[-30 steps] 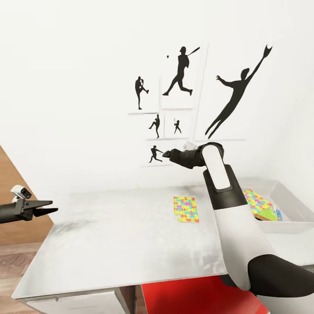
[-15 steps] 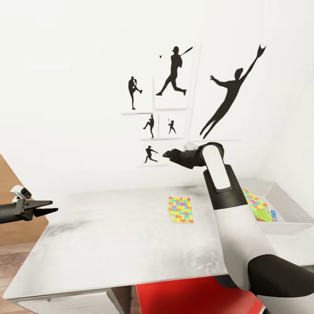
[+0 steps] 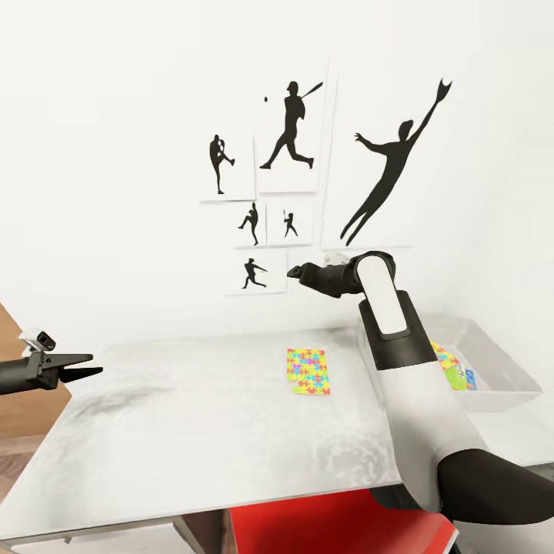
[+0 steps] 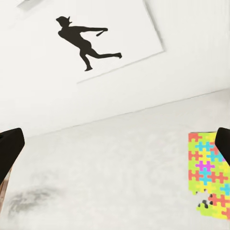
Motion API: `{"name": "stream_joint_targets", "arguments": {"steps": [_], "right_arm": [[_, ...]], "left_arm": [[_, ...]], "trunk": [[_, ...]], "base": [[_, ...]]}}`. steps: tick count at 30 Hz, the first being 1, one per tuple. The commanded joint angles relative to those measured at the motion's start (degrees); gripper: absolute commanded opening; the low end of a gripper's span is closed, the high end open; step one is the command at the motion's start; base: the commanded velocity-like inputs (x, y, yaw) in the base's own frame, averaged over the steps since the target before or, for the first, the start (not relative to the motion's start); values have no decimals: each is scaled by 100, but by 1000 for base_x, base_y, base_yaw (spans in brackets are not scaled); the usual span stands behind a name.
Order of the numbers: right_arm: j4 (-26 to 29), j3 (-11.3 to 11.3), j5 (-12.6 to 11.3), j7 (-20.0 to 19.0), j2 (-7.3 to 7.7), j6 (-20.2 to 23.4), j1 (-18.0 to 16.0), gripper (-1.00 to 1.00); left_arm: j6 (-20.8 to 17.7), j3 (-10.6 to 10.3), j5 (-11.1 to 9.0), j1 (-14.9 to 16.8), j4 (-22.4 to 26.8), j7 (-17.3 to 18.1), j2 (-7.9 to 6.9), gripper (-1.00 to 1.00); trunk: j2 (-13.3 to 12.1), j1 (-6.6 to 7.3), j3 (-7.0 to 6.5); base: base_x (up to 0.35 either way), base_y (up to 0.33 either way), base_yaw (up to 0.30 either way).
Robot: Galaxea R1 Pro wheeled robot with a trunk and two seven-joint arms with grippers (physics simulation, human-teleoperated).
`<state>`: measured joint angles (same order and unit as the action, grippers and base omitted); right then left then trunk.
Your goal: Put all the toys in the child's room - the three board games (two on the bed and one on the table), the two jigsaw puzzles on the table, and the tennis ball on the table - inside the toy box on the table in the child's room.
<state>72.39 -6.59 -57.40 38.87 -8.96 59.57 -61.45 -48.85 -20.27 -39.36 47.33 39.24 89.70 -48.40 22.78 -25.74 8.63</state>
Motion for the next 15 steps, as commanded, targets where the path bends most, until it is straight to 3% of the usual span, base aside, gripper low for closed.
{"name": "stream_joint_targets", "arguments": {"steps": [1,15], "right_arm": [[3,-1,-52,60,-1,11,-7,100],[-3,7,-74,60,-2,7,-7,100]], "left_arm": [[-61,-39,-21,13,-4,30,-9,100],[-62,-39,-20,13,-5,30,-25,100]], "trunk": [[14,-4,13],[14,-4,22]], "base": [[23,-29,-6],[5,-6,-1]]}}
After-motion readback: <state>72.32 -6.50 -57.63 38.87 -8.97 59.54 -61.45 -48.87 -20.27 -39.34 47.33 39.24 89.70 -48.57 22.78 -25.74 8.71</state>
